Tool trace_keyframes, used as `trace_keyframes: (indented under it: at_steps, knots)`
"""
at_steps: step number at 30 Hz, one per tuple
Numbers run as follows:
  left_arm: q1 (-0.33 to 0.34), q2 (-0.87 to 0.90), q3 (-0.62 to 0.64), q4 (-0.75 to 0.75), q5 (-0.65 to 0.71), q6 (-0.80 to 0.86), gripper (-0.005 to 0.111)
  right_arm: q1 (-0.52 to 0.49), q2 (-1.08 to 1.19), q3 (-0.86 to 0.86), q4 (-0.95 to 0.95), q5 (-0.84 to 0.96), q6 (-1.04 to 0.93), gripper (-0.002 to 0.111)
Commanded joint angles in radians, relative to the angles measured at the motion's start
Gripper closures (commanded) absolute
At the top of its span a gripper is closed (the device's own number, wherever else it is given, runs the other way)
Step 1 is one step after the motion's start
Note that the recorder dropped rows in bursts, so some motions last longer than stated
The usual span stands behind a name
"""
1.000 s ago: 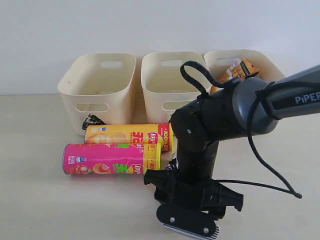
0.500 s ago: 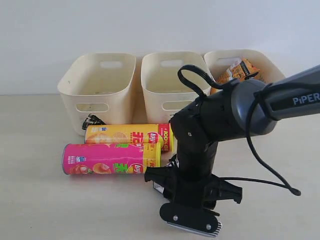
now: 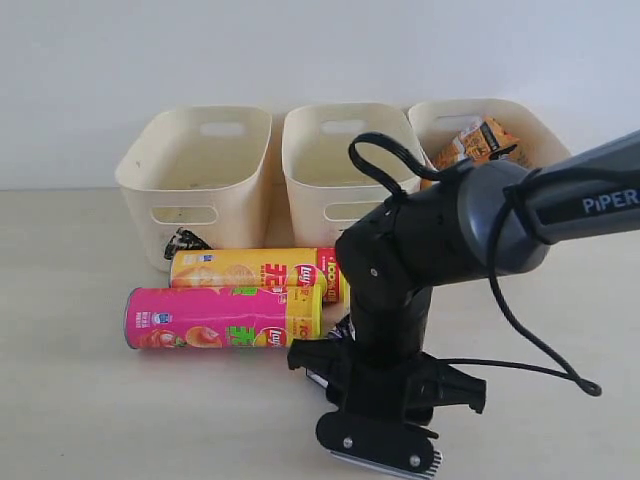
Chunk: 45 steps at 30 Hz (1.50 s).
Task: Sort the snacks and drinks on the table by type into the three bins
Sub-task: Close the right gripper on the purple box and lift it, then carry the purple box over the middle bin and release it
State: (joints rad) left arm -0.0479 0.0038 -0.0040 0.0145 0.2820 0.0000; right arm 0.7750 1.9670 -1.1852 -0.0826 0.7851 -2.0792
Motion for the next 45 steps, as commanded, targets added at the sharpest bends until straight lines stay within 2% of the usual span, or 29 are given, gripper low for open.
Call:
trace_keyframes:
  at_steps: [1,13,19,22,32,37,40,41,45]
  knots:
    - [0.002,-0.004,0.004,0.002,-0.003,0.007,0.103,0.002,-0.032,0.002,-0.009,0.05,0.061,0.108]
    - [0.002,-0.004,0.004,0.002,-0.003,0.007,0.103,0.002,-0.207,0.002,-0.007,0.174,0.203,0.108]
    - [0.002,-0.004,0.004,0.002,-0.003,0.007,0.103,0.002,-0.284,0.002,-0.013,0.191,0.492,0.108]
    - [0.002,-0.004,0.004,0.002,-0.006,0.007,0.103,0.002,-0.312,0.002,-0.037,0.148,0.734,0.108]
    - [0.002,-0.004,0.004,0.002,-0.006,0.007,0.103,0.0,-0.351,-0.003,-0.263,-0.082,1.404,0.108]
    - [0.002,-0.004,0.004,0.002,-0.006,0.007,0.103,-0.063,-0.352,-0.003,-0.267,-0.219,1.643,0.108]
    - [0.002,-0.004,0.004,0.002,-0.006,0.007,0.103,-0.117,-0.352,-0.003,-0.262,-0.333,1.814,0.108]
    - [0.002,-0.004,0.004,0.002,-0.003,0.007,0.103,-0.147,-0.352,-0.003,-0.257,-0.431,1.912,0.108]
    - [0.002,-0.004,0.004,0.002,-0.001,0.007,0.103,-0.188,-0.35,-0.003,-0.234,-0.659,2.036,0.108]
